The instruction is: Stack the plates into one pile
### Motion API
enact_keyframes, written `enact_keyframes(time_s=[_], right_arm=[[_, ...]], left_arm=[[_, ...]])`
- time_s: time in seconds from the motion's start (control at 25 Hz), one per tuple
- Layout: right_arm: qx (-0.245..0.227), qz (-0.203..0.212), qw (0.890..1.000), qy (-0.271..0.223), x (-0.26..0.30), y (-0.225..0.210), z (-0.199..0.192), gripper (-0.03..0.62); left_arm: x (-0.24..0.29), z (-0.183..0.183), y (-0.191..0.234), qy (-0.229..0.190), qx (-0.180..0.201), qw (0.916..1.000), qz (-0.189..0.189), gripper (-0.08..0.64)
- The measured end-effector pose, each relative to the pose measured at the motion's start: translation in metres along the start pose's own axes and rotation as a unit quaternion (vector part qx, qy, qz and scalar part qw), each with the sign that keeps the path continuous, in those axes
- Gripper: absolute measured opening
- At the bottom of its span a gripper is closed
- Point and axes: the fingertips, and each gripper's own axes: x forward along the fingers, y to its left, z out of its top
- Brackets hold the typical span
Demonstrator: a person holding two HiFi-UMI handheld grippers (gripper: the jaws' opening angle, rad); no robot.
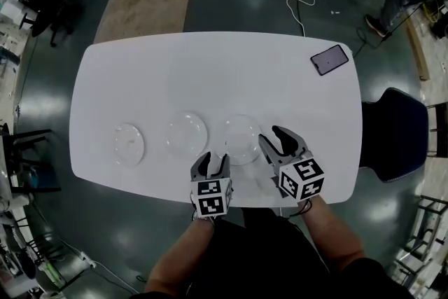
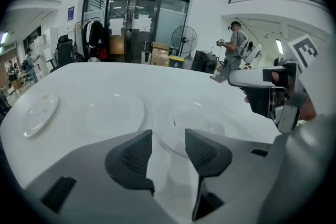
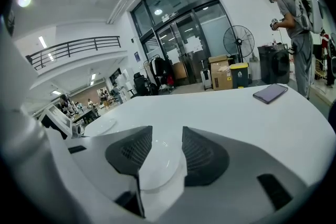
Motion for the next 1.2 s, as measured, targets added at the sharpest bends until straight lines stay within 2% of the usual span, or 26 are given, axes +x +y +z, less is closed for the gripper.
enact_keyframes(time_s=[0.48,0.76,1.2], right_arm=[[0.028,-0.002,0.999,0.034,0.007,-0.012,-0.028,0.181],[0.041,-0.007,0.998,0.053,0.012,-0.014,-0.043,0.183],[0.089,-0.001,0.993,0.076,0.022,-0.012,-0.062,0.186]], left_arm=[[0.010,-0.010,0.001,0.028,-0.002,0.9995,0.011,0.210],[0.012,-0.010,0.005,0.032,0.021,0.9989,0.027,0.209],[0.017,-0.016,0.006,0.043,-0.001,0.9989,0.018,0.207]])
